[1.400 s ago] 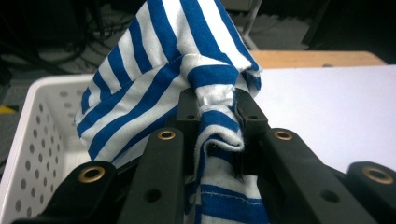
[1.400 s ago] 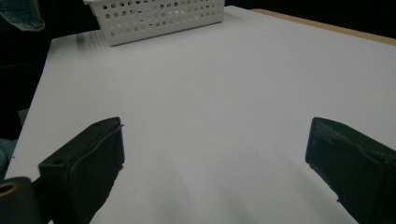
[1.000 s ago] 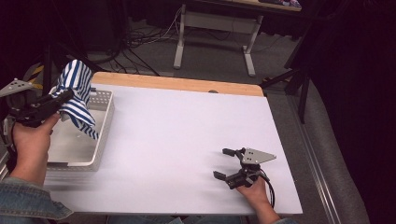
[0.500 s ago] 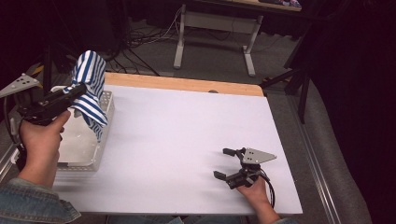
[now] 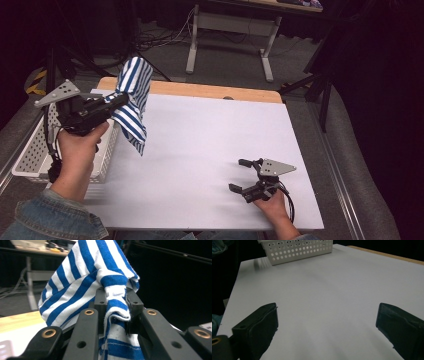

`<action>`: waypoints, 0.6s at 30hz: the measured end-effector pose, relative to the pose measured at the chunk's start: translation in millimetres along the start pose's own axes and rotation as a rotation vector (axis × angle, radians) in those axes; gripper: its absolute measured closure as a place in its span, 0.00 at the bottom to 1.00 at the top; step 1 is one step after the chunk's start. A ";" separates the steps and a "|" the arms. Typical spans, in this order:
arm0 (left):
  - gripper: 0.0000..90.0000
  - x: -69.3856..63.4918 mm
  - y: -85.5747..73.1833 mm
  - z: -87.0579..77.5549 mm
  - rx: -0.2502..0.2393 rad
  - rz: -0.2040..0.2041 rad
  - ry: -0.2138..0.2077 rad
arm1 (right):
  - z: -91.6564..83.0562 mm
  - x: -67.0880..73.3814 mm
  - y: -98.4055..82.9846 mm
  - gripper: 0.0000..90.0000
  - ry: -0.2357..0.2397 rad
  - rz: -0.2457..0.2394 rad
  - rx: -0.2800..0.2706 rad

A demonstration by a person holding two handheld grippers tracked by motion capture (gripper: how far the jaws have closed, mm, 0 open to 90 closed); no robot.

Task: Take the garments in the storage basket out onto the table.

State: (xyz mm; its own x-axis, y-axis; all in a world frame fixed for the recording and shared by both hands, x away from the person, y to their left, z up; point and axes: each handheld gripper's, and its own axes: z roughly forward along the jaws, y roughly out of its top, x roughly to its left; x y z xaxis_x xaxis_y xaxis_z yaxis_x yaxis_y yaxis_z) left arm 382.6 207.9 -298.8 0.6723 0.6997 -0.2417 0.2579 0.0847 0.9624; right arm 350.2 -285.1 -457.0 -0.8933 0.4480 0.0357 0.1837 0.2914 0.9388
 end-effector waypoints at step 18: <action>0.85 -39.1 -31.2 57.4 0.073 0.000 -0.205 | -0.2 0.3 0.2 0.05 0.004 -0.005 -0.002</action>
State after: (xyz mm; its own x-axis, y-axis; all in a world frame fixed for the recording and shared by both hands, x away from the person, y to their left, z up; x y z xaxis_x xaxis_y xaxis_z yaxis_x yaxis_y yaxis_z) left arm 388.1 137.2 -326.5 0.7973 0.5404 -0.2689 0.3025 0.0277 0.9527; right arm 349.8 -285.1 -456.8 -0.8961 0.4427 0.0323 0.1781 0.2919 0.9397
